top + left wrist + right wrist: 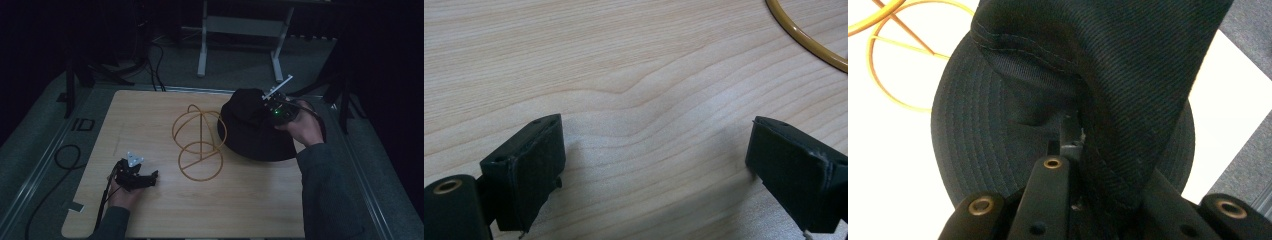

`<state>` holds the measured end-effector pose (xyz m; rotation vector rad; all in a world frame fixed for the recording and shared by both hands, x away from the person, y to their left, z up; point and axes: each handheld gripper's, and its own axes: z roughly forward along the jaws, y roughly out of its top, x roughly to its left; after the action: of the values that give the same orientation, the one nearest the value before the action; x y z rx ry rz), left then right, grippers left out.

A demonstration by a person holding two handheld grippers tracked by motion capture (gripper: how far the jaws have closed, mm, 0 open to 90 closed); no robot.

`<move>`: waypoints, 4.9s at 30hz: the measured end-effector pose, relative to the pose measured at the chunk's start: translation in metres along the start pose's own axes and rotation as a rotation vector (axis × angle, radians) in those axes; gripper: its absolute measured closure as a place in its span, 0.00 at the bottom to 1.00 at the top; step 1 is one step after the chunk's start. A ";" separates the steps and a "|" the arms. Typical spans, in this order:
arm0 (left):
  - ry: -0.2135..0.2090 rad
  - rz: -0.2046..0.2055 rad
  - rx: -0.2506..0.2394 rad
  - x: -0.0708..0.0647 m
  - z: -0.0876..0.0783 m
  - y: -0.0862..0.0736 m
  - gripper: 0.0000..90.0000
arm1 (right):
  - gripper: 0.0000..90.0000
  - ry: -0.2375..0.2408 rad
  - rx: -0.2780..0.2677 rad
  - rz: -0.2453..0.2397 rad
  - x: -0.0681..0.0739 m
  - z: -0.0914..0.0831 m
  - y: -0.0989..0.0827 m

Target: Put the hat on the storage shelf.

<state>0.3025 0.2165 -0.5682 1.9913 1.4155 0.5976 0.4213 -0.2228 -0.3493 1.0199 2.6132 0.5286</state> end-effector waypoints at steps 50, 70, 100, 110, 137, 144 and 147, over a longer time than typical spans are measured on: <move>0.000 0.001 0.001 0.000 0.000 0.000 0.10 | 0.98 -0.005 -0.024 0.002 0.002 -0.005 0.004; 0.000 0.003 0.001 0.000 0.000 0.000 0.10 | 0.98 -0.019 -0.032 0.010 0.000 -0.013 0.006; -0.001 0.006 0.004 0.000 0.000 0.000 0.10 | 0.98 -0.036 -0.077 0.005 -0.004 -0.042 0.010; -0.001 0.008 0.006 0.001 0.000 0.000 0.10 | 0.98 -0.040 -0.108 0.008 -0.006 -0.055 0.011; -0.001 0.007 0.004 0.000 0.000 0.000 0.10 | 0.98 -0.043 -0.150 0.011 -0.012 -0.081 0.011; -0.001 0.007 0.004 0.000 0.000 0.000 0.10 | 0.98 -0.044 -0.159 0.012 -0.011 -0.085 0.011; -0.001 0.007 0.004 0.000 0.000 0.000 0.10 | 0.98 -0.042 -0.167 0.011 -0.012 -0.088 0.011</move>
<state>0.3024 0.2170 -0.5680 1.9997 1.4110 0.5976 0.4021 -0.2434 -0.2643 0.9816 2.4795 0.7074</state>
